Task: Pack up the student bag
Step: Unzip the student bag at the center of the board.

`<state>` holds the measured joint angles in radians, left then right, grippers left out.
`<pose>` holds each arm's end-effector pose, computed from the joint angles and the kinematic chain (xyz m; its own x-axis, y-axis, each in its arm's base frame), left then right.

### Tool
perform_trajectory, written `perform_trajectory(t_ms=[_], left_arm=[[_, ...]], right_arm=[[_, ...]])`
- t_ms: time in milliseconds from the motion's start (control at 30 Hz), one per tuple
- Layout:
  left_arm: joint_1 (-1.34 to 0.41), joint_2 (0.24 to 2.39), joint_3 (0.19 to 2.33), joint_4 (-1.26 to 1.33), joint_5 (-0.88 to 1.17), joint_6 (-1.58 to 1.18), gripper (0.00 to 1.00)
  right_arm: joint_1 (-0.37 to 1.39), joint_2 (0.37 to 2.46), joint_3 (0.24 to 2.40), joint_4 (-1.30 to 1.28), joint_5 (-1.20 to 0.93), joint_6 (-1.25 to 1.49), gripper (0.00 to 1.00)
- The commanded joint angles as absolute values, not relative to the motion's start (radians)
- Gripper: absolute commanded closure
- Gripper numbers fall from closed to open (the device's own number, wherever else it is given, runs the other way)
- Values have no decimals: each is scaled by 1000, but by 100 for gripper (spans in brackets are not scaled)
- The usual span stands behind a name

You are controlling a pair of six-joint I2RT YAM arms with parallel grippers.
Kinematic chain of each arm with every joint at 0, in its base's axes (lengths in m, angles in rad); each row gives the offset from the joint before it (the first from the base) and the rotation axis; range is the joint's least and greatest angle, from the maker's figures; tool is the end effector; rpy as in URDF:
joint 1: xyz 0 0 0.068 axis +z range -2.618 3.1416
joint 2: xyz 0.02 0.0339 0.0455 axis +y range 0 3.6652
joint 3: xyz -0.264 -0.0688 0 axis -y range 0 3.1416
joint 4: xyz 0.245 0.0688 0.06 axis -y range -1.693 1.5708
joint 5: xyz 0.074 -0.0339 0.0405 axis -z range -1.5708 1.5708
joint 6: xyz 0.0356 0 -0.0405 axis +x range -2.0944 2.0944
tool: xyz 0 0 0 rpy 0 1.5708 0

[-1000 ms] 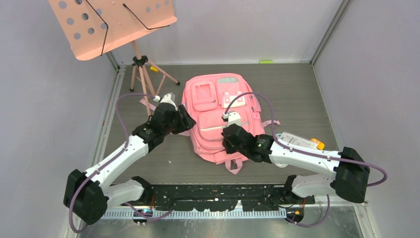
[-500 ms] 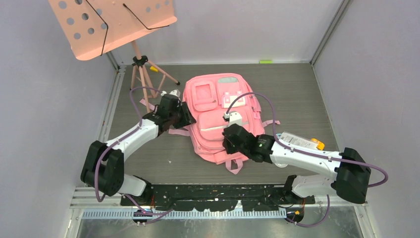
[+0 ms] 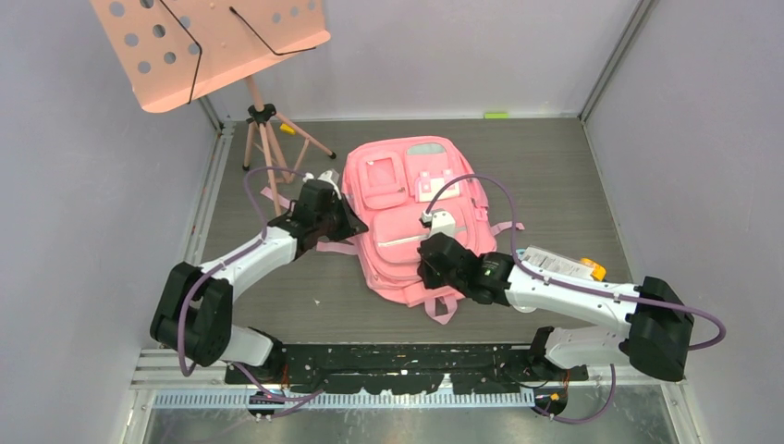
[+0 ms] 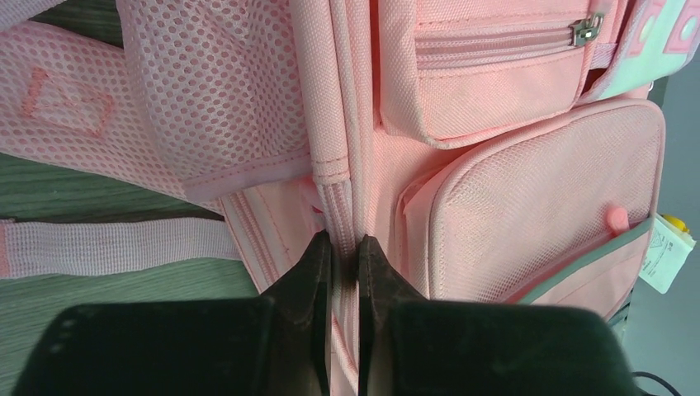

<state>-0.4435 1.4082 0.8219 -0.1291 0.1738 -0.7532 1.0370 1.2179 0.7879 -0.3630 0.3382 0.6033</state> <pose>0.2655 -0.1329 0.2169 -0.8019 -0.3649 -0.4731 -0.0109 0.8007 -0.5990 0.1384 0.2109 0.2370 -0.6921 -0.1190 -0.7120 -0.3655 0.9083 0.2035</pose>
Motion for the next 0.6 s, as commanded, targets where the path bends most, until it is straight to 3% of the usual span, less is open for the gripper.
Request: perform_trajectory(t_ms=[0,567], left_arm=[[-484,1339,787,-29,156,-805,100],[-512,1135,668,-31,97,-884,100]], right_arm=[[1075,1245,832,-332,343,655,100],[1157,1535,1104,-222,335,710,100]])
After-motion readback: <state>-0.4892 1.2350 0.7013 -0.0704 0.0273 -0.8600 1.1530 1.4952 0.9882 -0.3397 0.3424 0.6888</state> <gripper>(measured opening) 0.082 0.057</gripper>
